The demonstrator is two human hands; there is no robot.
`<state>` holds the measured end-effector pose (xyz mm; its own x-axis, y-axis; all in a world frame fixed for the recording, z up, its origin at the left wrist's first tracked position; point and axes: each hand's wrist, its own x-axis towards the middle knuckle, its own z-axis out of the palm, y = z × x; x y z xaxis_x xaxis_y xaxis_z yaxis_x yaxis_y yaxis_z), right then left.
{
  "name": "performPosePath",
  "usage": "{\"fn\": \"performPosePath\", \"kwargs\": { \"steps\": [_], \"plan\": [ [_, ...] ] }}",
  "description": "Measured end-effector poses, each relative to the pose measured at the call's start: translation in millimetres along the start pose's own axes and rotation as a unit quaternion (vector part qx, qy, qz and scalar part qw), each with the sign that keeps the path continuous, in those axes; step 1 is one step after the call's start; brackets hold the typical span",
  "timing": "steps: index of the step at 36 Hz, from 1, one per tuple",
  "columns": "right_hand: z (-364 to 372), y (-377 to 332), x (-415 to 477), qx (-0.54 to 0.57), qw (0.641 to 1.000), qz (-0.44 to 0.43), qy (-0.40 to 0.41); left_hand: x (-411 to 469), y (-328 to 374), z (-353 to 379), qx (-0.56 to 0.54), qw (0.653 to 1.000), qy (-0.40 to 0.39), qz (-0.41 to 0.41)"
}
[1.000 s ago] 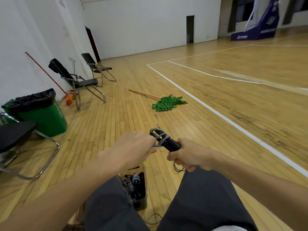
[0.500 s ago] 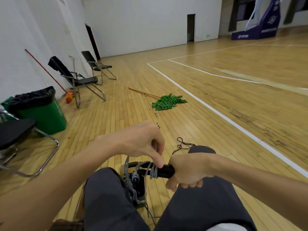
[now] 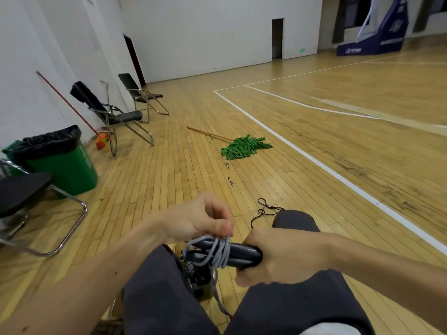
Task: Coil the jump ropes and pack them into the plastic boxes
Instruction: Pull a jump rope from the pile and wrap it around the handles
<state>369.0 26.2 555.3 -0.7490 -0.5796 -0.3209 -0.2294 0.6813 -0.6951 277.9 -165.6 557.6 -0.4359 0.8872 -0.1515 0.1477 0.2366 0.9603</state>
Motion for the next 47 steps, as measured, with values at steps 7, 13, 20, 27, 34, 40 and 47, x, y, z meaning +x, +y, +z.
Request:
{"fn": "performPosePath", "kwargs": {
  "steps": [7, 13, 20, 27, 34, 40, 47],
  "plan": [
    [-2, 2, -2, 0.172, 0.982, -0.071, -0.014, 3, -24, 4, -0.142, 0.988, 0.048, 0.03],
    [-12, 7, -4, 0.278, 0.956, -0.088, 0.033, 5, -12, 27, -0.148, 0.98, 0.127, -0.032],
    [-20, 22, 1, 0.337, 0.928, -0.059, 0.147, 8, -17, 41, -0.102, 0.976, 0.183, -0.059],
    [-20, 45, 8, 0.335, 0.916, -0.012, 0.222, 10, -20, 45, 0.055, 0.975, 0.208, -0.057],
    [-17, 57, 14, 0.331, 0.913, 0.021, 0.235, 7, -22, 48, 0.24, 0.937, 0.253, -0.041],
    [-11, 61, 19, 0.32, 0.92, 0.047, 0.223, 0, -7, 59, 0.52, 0.82, 0.23, -0.072],
    [-10, 55, 18, 0.262, 0.946, 0.075, 0.175, -4, 15, 53, 0.666, 0.727, 0.161, -0.034]
  ]
}}
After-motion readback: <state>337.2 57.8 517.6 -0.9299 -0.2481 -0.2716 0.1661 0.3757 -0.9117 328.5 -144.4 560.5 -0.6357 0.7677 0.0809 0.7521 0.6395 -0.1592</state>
